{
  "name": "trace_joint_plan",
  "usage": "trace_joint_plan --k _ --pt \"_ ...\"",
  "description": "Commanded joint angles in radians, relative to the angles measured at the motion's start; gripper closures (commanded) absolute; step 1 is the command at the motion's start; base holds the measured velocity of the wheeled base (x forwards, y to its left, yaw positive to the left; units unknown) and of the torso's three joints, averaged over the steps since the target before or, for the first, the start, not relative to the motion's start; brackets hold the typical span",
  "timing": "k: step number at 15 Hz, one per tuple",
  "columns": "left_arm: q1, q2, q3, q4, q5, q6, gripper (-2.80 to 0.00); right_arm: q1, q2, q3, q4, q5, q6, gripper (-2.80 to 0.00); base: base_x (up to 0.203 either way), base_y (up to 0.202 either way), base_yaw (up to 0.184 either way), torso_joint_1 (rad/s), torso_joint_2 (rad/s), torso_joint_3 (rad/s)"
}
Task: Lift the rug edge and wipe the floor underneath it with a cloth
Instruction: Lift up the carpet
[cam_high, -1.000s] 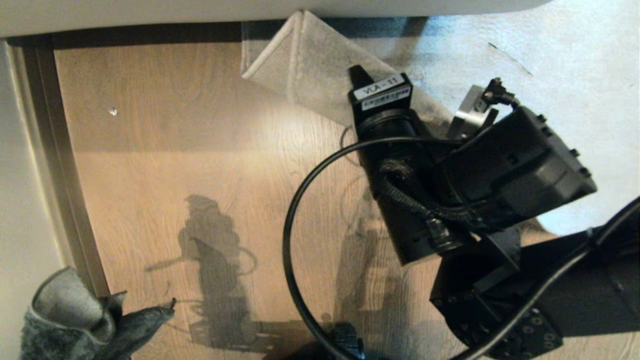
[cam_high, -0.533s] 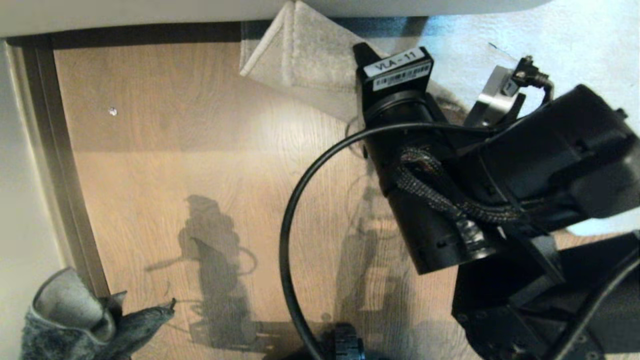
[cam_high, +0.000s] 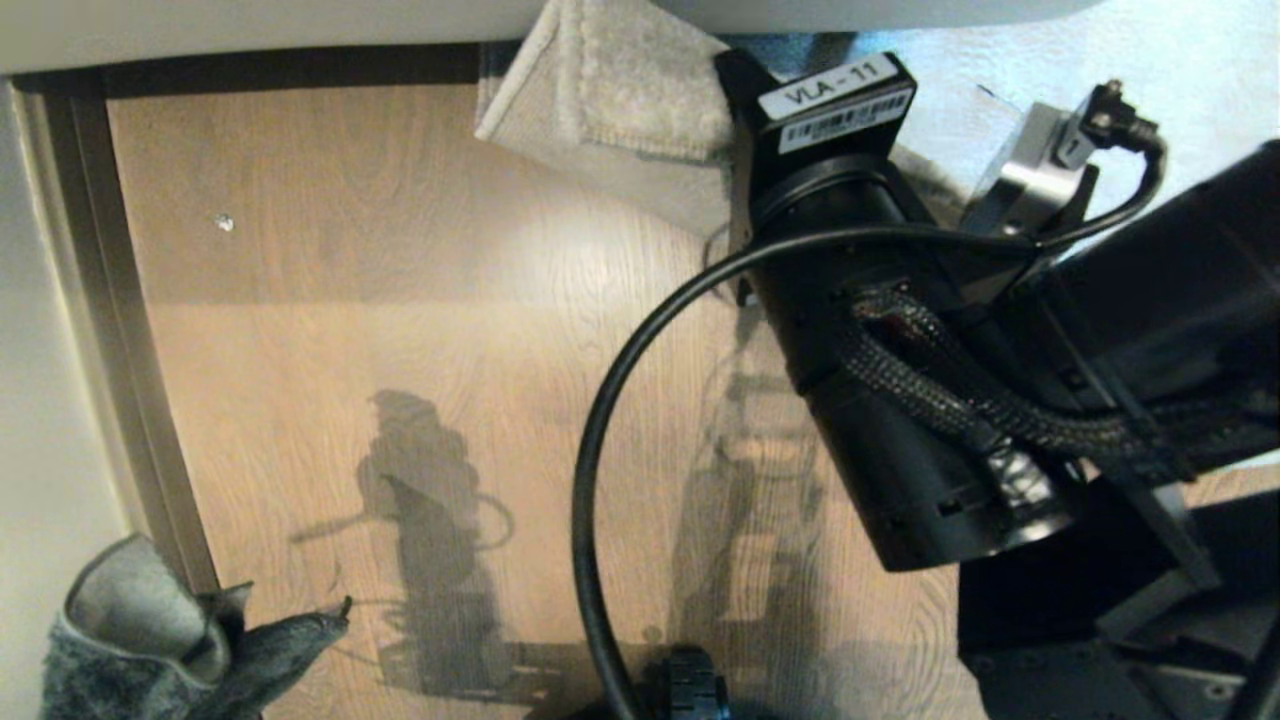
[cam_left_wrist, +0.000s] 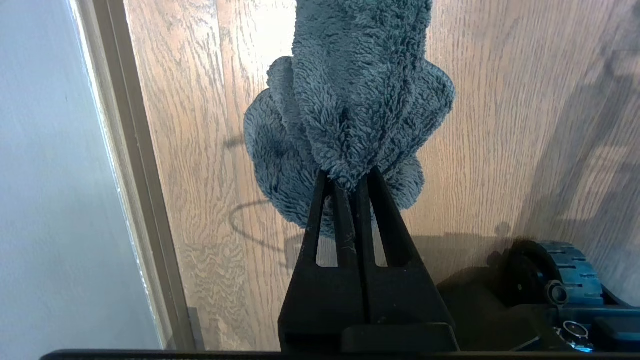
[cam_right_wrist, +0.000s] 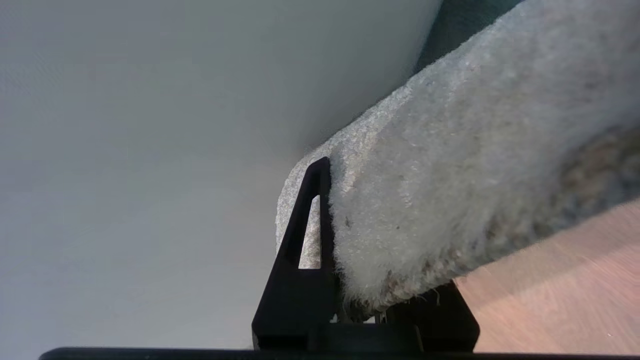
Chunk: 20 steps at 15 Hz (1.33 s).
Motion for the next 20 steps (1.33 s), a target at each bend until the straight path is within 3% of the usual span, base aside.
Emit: trace_joint_plan --k 1,9,15,20 --pt "0.0 0.0 0.0 0.0 0.0 -0.001 0.0 -0.001 -0.002 0.018 -0.044 -0.003 0.006 0.0 0.0 0.0 0.0 0.0 0.0 0.0" --pt "0.0 0.0 0.0 0.0 0.0 0.0 0.0 -0.038 -0.019 0.065 -0.044 -0.014 0.059 0.0 0.0 0.0 0.0 0.0 0.0 0.0" --pt "0.0 0.0 0.0 0.0 0.0 0.0 0.0 -0.11 -0.117 0.168 -0.044 -0.01 0.064 0.0 0.0 0.0 0.0 0.0 0.0 0.0" --pt "0.0 0.0 0.0 0.0 0.0 0.0 0.0 -0.114 -0.176 0.22 -0.044 -0.01 0.058 0.0 0.0 0.0 0.0 0.0 0.0 0.0"
